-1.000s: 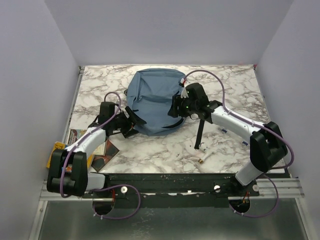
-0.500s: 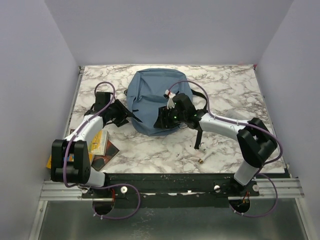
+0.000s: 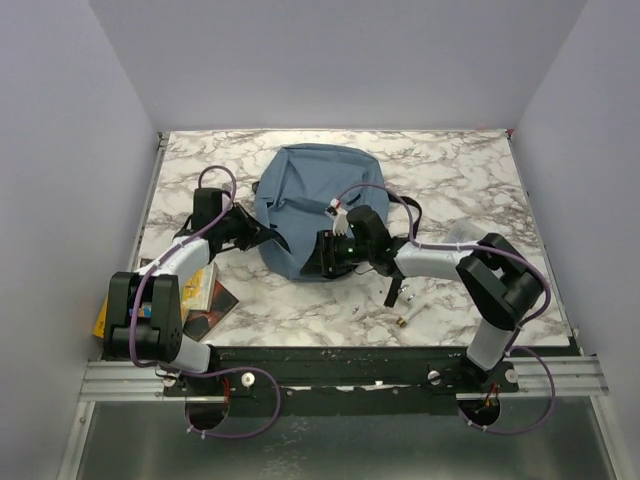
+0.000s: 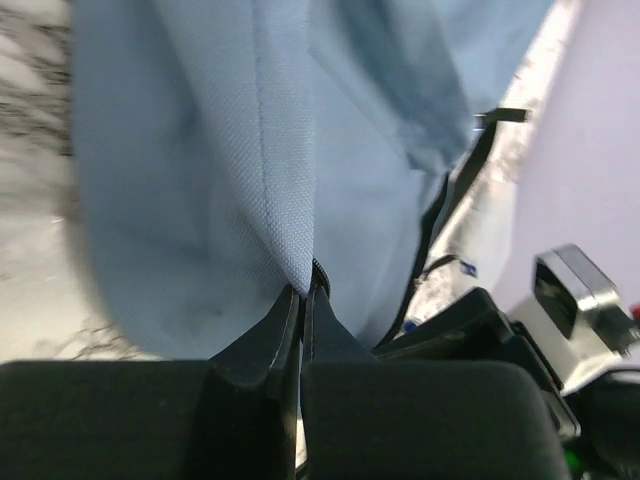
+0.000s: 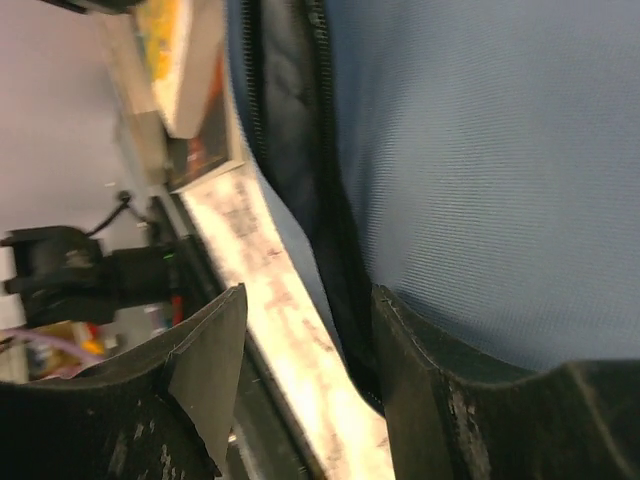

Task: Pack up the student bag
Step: Unzip the student bag at the center of the board.

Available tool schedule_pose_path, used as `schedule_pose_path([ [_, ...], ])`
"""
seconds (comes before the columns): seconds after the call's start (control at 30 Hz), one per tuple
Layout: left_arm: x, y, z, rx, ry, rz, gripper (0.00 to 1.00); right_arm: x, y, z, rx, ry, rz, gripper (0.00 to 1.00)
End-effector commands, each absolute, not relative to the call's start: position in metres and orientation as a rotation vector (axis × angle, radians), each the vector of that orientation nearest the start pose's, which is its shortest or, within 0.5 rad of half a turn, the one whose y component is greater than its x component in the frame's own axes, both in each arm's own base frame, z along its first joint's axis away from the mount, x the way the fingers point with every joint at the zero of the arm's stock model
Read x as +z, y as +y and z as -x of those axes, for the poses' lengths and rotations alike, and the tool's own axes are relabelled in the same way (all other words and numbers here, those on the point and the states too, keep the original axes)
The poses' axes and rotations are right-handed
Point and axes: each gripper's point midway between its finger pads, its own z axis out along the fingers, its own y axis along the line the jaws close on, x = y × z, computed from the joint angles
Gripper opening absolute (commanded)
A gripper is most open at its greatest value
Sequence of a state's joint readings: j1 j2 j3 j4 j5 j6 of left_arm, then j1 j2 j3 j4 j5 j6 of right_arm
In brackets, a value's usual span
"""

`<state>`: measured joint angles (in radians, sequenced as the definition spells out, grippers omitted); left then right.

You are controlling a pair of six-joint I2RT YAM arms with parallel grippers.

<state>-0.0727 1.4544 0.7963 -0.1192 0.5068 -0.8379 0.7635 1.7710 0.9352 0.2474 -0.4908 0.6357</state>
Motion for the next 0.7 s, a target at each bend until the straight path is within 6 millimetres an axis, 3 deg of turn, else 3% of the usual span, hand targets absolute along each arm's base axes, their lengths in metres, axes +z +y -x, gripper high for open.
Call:
schedule_pose_path([
  [0.0,0.153,-0.174,-0.339,-1.406,2.116,0.393,0.0,0.162,0.397,-0.224,1.708,2.169,0.392,0.57],
  [0.13,0.171,-0.177,-0.327,-1.444,2.008,0.269,0.0,0.211,0.387,-0.244,1.797,2.04,0.272,0.6],
  [0.23,0.183,-0.181,-0.318,-1.46,1.952,0.195,0.0,0.215,0.387,-0.261,1.777,2.052,0.226,0.64],
  [0.4,0.189,-0.187,-0.307,-1.464,1.924,0.132,0.0,0.198,0.391,-0.301,1.796,2.127,0.002,0.64],
  [0.53,0.179,-0.188,-0.305,-1.458,1.944,0.144,0.0,0.187,0.404,-0.316,1.953,2.145,-0.182,0.62],
  [0.67,0.174,-0.191,-0.305,-1.458,1.958,0.14,0.0,0.159,0.414,-0.326,2.021,2.222,-0.352,0.58],
])
